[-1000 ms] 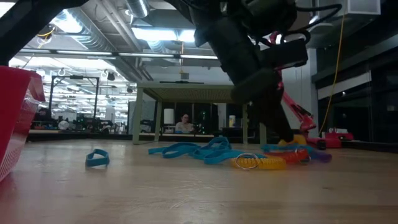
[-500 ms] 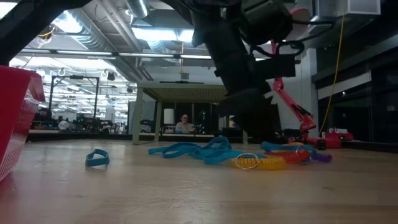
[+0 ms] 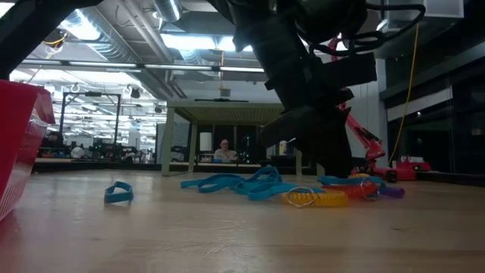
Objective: Pick & Place Office Desk Supplies
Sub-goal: Put the yellow spring keychain into the orange bin
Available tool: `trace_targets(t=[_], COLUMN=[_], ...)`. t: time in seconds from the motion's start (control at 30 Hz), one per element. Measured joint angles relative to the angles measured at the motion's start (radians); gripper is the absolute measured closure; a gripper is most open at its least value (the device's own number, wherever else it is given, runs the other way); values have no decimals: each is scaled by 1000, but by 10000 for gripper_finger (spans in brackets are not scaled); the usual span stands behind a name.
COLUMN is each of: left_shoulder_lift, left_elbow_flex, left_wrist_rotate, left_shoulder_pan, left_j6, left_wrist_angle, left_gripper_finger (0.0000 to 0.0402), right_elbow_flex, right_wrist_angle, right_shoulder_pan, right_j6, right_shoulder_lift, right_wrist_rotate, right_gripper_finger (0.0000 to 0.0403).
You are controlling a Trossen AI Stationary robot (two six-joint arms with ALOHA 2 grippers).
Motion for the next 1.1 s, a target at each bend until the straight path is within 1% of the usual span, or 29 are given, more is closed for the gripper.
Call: trace_targets(t=[0.1,0.27,0.37,0.53,0.8,0.87,0.93,1.1], left_shoulder_lift=[0,0,0,29,43,43,44,41], left_elbow_flex=[0,0,0,0,3,3,3,3], left_wrist_rotate=[1,41,46,76,63,63,60,34], left_shoulder_pan=[8,20,20,19,19,23,28,36], left_j6=[10,11,14,15,26,13,-3,-21], left_wrist_angle=[-2,-3,-7,-7,-1,-2,-5,-26], left_gripper_finger=[288,288,288,288,289,297,314,381], right_elbow_flex=[0,0,0,0,0,0,0,0], right_wrist_angle=[0,0,0,-3,-7,-7,-7,-7], right_shoulder_pan=[0,0,0,0,0,0,0,0], right_j6=[0,-1,-3,-3,-3,-3,-3,-3], right_shoulder_lift=[0,0,0,0,0,0,0,0], right_wrist_rotate=[0,1,4,11,11,11,11,11], right_gripper_finger=[207,207,207,207,207,207,207,207])
